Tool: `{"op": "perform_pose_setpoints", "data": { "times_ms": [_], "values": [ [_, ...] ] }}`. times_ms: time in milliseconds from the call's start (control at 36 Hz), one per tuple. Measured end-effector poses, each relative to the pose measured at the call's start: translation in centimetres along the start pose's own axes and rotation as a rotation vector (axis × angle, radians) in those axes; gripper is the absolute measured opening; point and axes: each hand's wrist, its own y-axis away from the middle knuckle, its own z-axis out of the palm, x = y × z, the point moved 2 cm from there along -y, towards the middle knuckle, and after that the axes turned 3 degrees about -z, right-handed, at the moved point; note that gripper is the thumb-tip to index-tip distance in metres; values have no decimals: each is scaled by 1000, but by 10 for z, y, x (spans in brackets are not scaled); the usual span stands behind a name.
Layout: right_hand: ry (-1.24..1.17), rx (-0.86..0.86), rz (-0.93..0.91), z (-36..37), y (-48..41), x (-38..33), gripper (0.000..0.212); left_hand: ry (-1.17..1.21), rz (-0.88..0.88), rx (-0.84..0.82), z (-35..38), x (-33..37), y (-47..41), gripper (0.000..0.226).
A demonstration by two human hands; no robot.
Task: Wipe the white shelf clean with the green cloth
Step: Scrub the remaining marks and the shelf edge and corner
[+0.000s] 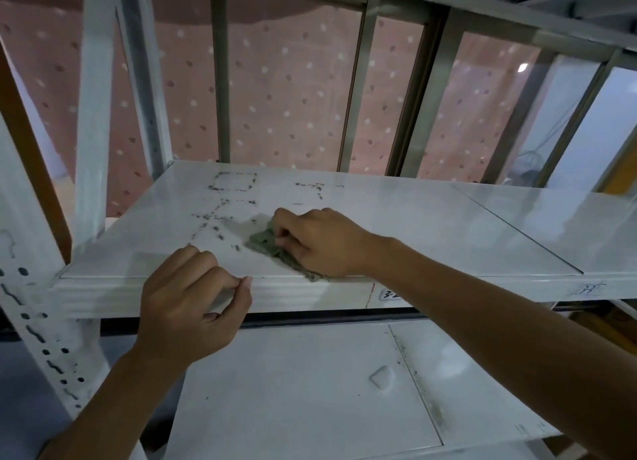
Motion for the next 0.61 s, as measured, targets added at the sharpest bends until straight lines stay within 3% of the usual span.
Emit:
{"op": "perform_pose_setpoints", "data": {
  "times_ms": [83, 389, 611],
  "values": [
    [29, 35, 81, 0, 9, 2, 15, 6, -4, 16, 0, -2, 0, 39],
    [181, 25, 690, -16, 86, 56, 13, 18, 1, 18, 1, -3, 1, 39],
    [187, -9, 877, -16, 81, 105, 14, 22, 2, 1, 0, -1, -1, 38]
  ]
}}
